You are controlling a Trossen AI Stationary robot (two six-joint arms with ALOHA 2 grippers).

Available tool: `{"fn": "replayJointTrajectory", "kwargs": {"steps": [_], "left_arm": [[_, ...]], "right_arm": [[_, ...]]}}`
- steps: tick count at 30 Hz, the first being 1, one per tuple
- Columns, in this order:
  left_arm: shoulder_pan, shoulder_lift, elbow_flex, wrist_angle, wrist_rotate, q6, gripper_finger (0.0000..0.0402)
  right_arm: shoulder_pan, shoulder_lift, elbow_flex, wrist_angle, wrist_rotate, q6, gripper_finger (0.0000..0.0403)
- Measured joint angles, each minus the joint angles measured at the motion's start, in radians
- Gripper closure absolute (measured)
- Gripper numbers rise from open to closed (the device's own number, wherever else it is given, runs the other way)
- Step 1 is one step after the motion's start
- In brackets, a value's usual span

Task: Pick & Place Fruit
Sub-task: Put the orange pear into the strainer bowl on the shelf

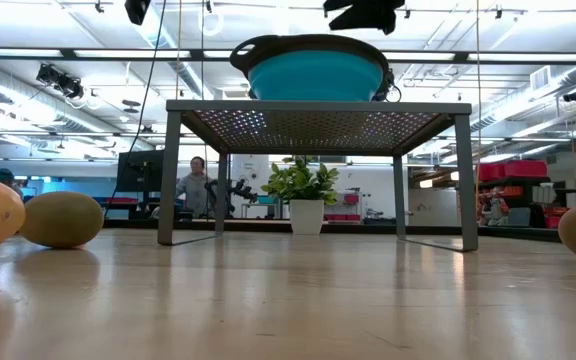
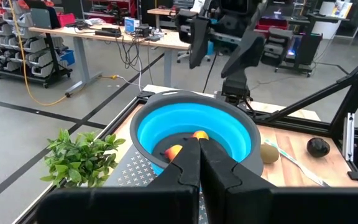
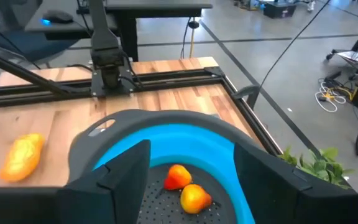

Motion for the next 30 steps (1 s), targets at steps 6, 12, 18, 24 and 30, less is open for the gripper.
{"fn": "replayJointTrajectory", "kwargs": {"steps": [6, 12, 18, 24, 30], "left_arm": [[0.0, 0.0, 0.0, -0.001, 0.0, 0.0, 0.0399], [0.0, 0.0, 0.0, -0.008, 0.0, -0.003, 0.0399], [0.0, 0.0, 0.0, -0.009, 0.0, -0.008, 0.0399], [0.0, 0.0, 0.0, -0.017, 0.0, -0.007, 0.0399], [0.0, 0.0, 0.0, -0.047, 0.0, -0.016, 0.0399]], "right_arm": [[0.001, -0.007, 0.0, 0.002, -0.016, 0.0, 0.0189], [0.004, -0.033, 0.0, 0.0, -0.13, 0.0, 0.023], [0.023, -0.086, 0.0, 0.0, -0.15, 0.0, 0.0274], [0.028, -0.141, 0.0, -0.025, -0.15, 0.0, 0.0311], [0.028, -0.229, 0.0, -0.147, -0.13, -0.043, 0.0337]]}}
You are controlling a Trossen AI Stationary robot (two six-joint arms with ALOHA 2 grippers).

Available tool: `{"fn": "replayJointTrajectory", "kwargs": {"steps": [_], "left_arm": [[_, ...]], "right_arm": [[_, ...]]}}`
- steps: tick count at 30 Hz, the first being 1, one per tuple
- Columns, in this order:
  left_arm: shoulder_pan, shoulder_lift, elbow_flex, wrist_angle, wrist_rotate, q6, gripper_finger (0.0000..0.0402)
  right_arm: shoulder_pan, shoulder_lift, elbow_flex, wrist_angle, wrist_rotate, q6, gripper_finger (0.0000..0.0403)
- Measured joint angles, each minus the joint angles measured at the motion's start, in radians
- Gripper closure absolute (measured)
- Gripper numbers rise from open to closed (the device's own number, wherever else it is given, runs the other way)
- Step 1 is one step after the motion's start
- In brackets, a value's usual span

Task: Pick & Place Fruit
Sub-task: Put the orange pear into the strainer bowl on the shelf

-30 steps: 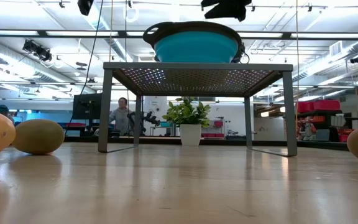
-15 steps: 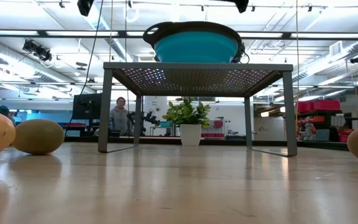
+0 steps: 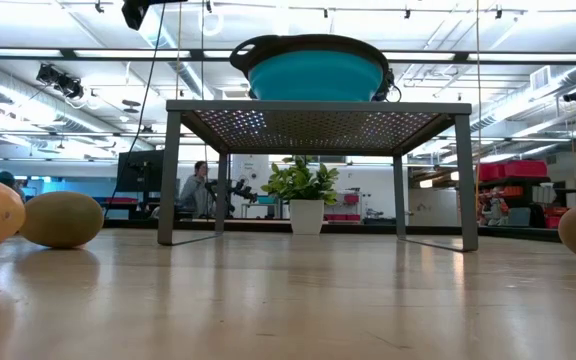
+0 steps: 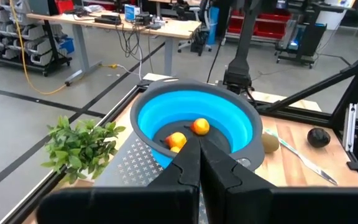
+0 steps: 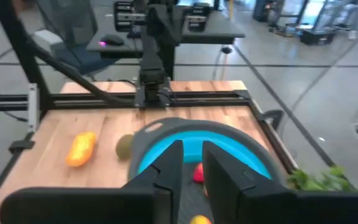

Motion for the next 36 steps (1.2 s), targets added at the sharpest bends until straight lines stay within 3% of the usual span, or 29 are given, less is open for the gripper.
{"fn": "replayJointTrajectory", "kwargs": {"steps": [17, 36], "left_arm": [[0.0, 0.0, 0.0, 0.0, 0.0, -0.002, 0.0399], [0.0, 0.0, 0.0, -0.002, 0.0, -0.002, 0.0399]], "right_arm": [[0.0, -0.257, 0.0, -0.192, 0.015, -0.01, 0.0391], [0.0, -0.405, 0.0, -0.289, 0.061, -0.017, 0.0396]]}}
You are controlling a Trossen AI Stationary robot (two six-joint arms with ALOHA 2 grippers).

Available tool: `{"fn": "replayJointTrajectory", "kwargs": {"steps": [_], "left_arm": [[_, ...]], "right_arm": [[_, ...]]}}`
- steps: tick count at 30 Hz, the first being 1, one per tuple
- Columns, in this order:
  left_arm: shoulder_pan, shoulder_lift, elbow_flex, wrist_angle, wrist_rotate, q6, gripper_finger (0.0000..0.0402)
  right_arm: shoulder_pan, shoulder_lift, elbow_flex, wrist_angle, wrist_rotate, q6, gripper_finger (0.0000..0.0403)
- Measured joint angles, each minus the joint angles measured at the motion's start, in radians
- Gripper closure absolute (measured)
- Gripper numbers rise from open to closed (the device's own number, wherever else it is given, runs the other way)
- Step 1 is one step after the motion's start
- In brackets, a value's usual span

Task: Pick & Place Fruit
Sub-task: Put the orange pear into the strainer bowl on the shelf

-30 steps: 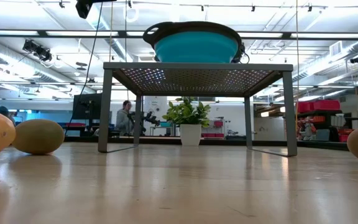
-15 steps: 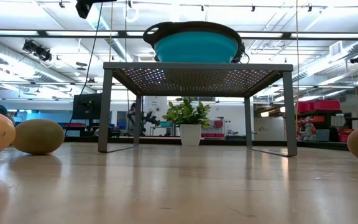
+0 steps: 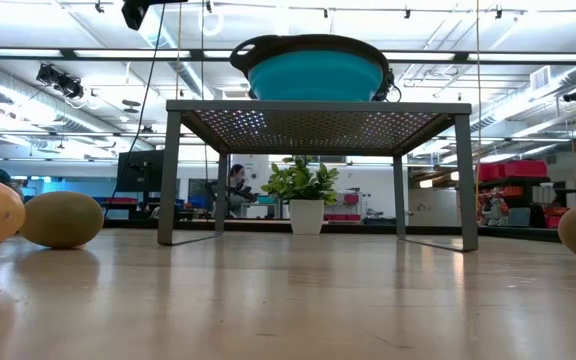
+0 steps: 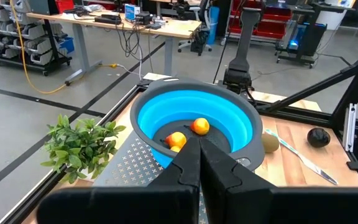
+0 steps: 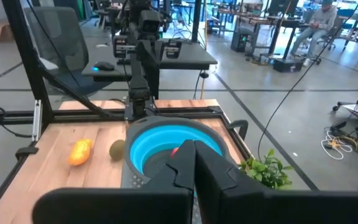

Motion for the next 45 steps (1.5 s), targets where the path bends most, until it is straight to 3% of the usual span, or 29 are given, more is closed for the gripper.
{"fn": "replayJointTrajectory", "kwargs": {"steps": [15, 23, 34, 45], "left_arm": [[0.0, 0.0, 0.0, -0.002, 0.034, 0.026, 0.0399], [0.0, 0.0, 0.0, -0.14, 0.111, -0.037, 0.0399], [0.0, 0.002, 0.0, -0.241, 0.106, -0.097, 0.0399], [-0.003, 0.041, -0.156, -0.258, 0.114, -0.258, 0.0399]], "right_arm": [[0.0, -0.004, -0.173, 0.083, -0.01, 0.017, 0.0396], [0.0, -0.005, -0.179, 0.099, -0.01, 0.019, 0.0396], [0.0, -0.004, -0.179, 0.098, -0.009, 0.042, 0.0396], [0.0, -0.005, -0.179, 0.097, 0.024, 0.043, 0.0396]]}}
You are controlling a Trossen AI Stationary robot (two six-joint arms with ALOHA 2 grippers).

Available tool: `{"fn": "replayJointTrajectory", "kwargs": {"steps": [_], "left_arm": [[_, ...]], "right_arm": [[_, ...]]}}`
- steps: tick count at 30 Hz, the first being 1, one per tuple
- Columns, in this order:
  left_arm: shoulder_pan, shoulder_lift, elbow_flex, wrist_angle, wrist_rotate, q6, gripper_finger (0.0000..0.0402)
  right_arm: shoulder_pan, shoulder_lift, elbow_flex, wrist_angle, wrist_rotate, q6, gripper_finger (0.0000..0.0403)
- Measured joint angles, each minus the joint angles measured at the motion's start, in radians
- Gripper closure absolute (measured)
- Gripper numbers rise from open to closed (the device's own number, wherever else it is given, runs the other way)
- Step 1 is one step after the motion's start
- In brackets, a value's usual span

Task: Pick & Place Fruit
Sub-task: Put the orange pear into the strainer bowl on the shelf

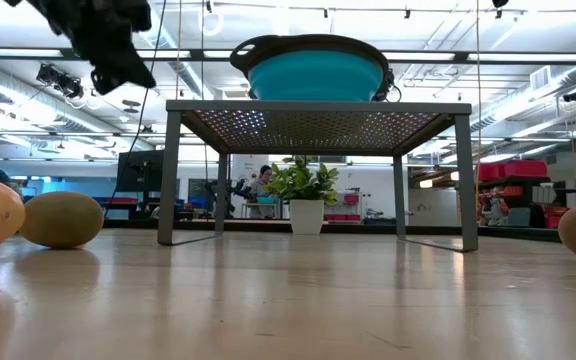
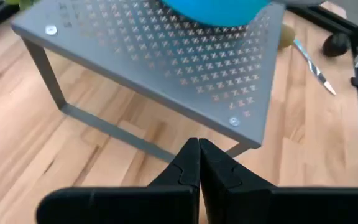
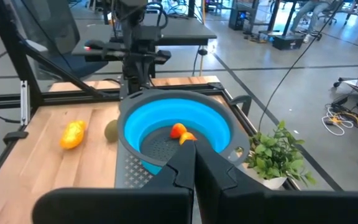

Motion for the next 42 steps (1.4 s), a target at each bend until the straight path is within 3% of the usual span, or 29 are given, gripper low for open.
{"fn": "replayJointTrajectory", "kwargs": {"steps": [14, 25, 42], "left_arm": [[0.0, 0.011, -0.056, 0.013, 0.015, -0.046, 0.0399], [0.017, 0.132, 0.006, -0.06, 0.055, -0.043, 0.0399], [0.018, 0.239, -0.014, -0.154, 0.046, -0.075, 0.0399]], "right_arm": [[0.0, 0.0, 0.0, -0.003, 0.001, 0.0, 0.0396], [-0.001, 0.0, -0.001, -0.003, 0.001, 0.0, 0.0396], [-0.001, 0.0, -0.001, -0.004, 0.001, 0.0, 0.0396]]}}
